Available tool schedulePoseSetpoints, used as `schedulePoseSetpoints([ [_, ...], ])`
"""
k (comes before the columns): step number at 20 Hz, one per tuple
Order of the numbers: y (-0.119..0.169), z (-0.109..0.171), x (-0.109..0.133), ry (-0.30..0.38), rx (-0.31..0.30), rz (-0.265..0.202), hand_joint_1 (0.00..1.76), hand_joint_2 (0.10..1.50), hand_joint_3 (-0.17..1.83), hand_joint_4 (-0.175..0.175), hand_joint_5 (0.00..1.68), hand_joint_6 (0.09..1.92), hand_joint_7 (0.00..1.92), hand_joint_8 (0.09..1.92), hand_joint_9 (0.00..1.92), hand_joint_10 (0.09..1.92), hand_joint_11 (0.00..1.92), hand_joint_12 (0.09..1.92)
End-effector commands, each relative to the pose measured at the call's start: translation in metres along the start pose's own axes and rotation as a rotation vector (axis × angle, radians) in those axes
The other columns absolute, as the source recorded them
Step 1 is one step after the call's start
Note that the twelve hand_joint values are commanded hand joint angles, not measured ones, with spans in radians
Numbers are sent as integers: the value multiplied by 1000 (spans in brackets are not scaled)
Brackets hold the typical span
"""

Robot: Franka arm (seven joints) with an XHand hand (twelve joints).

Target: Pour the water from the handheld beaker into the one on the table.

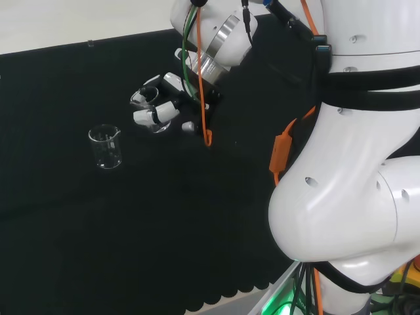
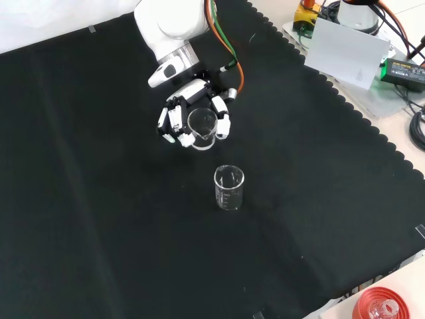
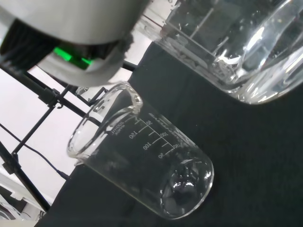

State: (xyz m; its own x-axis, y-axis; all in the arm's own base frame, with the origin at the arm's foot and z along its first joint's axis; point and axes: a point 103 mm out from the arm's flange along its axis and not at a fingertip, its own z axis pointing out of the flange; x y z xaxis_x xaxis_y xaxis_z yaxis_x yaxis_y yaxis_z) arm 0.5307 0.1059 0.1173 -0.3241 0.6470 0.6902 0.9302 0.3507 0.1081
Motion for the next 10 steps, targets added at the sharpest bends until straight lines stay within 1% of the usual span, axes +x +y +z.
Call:
schedulePoseSetpoints([
  [1,-2,-2,12,-10,9,-9,1303,543,766,100,1362,615,1600,87,1228,393,535,1252],
  [3,-1,-3,15,-17,15,-10,1303,543,766,100,1362,615,1601,87,1228,393,535,1252],
  [5,-1,-4,18,-44,18,-12,1303,542,767,101,1362,614,1601,87,1232,394,538,1251],
  [7,0,-6,21,-84,27,-14,1304,534,780,105,1365,613,1606,87,1242,388,545,1244],
  [10,2,-6,26,-149,53,2,1304,530,787,107,1365,614,1610,87,1249,385,553,1242],
])
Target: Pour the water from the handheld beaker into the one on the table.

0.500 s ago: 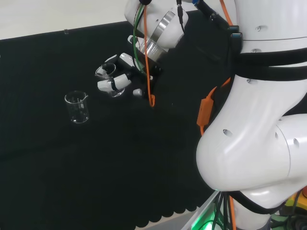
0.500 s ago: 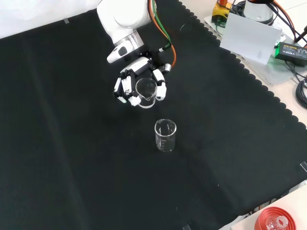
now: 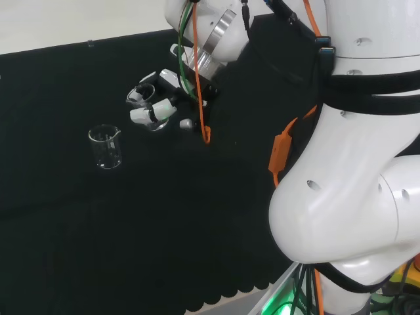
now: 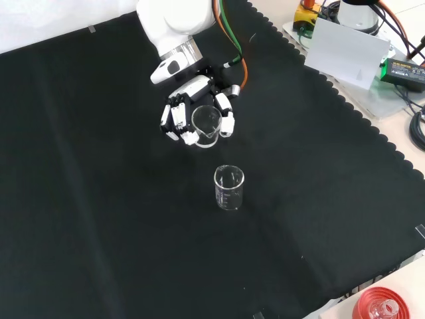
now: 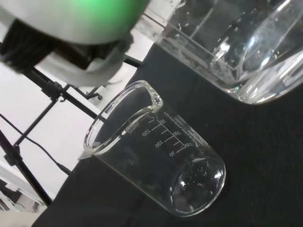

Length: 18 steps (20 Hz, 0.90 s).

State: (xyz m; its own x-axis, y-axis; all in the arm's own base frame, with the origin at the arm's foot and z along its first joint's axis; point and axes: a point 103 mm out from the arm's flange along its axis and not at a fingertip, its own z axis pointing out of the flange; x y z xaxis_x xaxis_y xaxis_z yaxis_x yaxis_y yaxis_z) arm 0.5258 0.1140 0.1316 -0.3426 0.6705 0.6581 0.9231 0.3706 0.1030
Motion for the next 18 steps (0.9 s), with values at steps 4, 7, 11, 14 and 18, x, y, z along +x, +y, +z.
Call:
schedulePoseSetpoints([
  [4,5,-4,14,-164,66,22,1304,527,791,108,1363,618,1613,87,1254,383,566,1244],
  [7,7,-6,18,-218,97,21,1305,525,795,108,1361,621,1615,87,1258,381,582,1246],
  [11,9,-6,21,-252,134,29,1305,518,807,109,1361,625,1621,87,1269,371,612,1225],
  [14,11,-3,22,-278,163,36,1306,517,809,109,1360,627,1622,87,1272,370,618,1224],
  [18,13,1,27,-310,191,36,1306,516,810,109,1359,628,1623,87,1276,367,630,1222],
])
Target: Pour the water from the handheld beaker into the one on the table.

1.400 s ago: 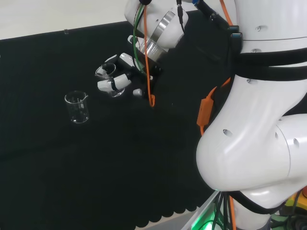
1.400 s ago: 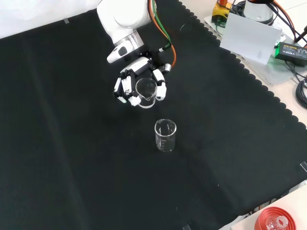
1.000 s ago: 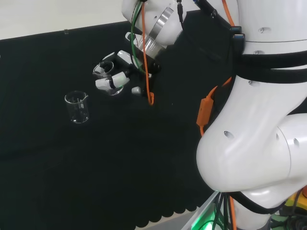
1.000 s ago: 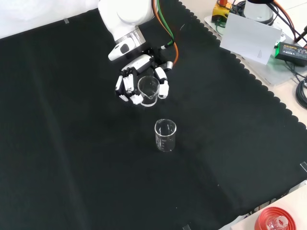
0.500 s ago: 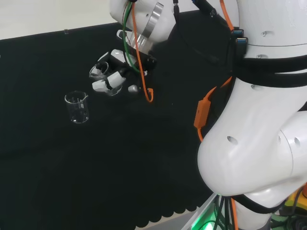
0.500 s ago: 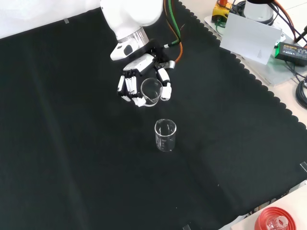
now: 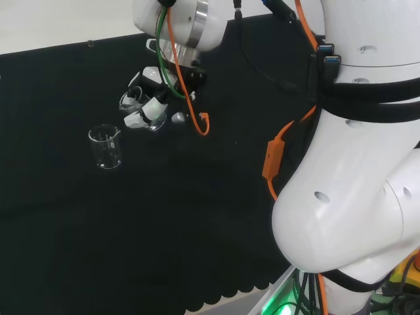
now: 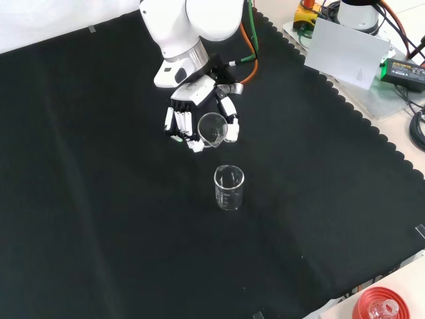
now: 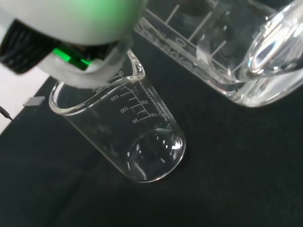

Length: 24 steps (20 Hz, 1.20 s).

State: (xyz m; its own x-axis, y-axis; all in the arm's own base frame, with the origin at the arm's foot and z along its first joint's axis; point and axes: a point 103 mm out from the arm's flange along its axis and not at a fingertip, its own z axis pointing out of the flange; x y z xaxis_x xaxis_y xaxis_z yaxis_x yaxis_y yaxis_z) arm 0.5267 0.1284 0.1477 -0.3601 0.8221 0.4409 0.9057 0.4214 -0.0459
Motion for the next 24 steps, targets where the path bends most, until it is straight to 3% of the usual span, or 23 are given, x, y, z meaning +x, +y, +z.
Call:
schedulePoseSetpoints([
  [1,6,1,10,-57,40,-6,1306,516,810,108,1359,628,1623,87,1276,366,632,1221],
  [7,10,0,19,-110,76,-13,1306,516,811,108,1358,629,1624,87,1279,364,644,1219],
  [9,11,0,21,-136,86,-13,1315,616,624,-76,1399,434,1598,87,1284,344,656,1191],
  [10,11,0,22,-149,91,-12,1317,652,555,-125,1421,352,1589,87,1290,327,660,1178],
  [12,12,0,25,-177,99,-10,1319,684,496,-164,1442,275,1582,87,1297,309,666,1167],
  [24,14,-1,33,-277,142,5,1319,693,477,-175,1453,243,1580,87,1306,296,678,1162],
])
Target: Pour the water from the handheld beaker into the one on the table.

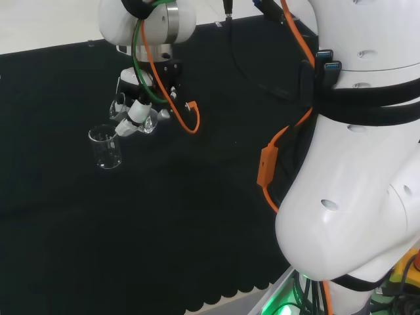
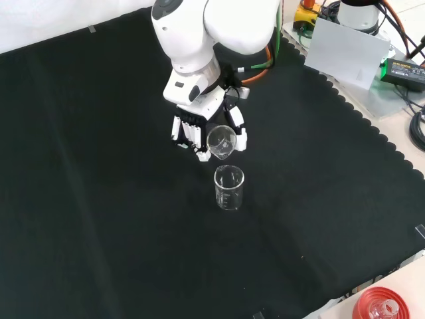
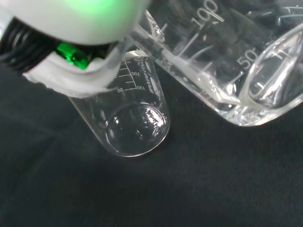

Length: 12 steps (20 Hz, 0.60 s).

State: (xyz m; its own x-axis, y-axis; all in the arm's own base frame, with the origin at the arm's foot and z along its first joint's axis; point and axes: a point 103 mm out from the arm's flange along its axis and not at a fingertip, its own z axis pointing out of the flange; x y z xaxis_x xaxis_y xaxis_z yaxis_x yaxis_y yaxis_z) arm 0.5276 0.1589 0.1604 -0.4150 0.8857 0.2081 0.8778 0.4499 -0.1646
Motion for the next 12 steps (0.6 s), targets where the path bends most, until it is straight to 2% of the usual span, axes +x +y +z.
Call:
schedulePoseSetpoints([
  [1,1,-2,3,-37,21,2,1319,693,478,-175,1453,243,1580,87,1306,295,679,1161],
  [12,6,-3,9,-105,41,3,1319,691,479,-175,1456,236,1580,87,1313,287,701,1156],
])
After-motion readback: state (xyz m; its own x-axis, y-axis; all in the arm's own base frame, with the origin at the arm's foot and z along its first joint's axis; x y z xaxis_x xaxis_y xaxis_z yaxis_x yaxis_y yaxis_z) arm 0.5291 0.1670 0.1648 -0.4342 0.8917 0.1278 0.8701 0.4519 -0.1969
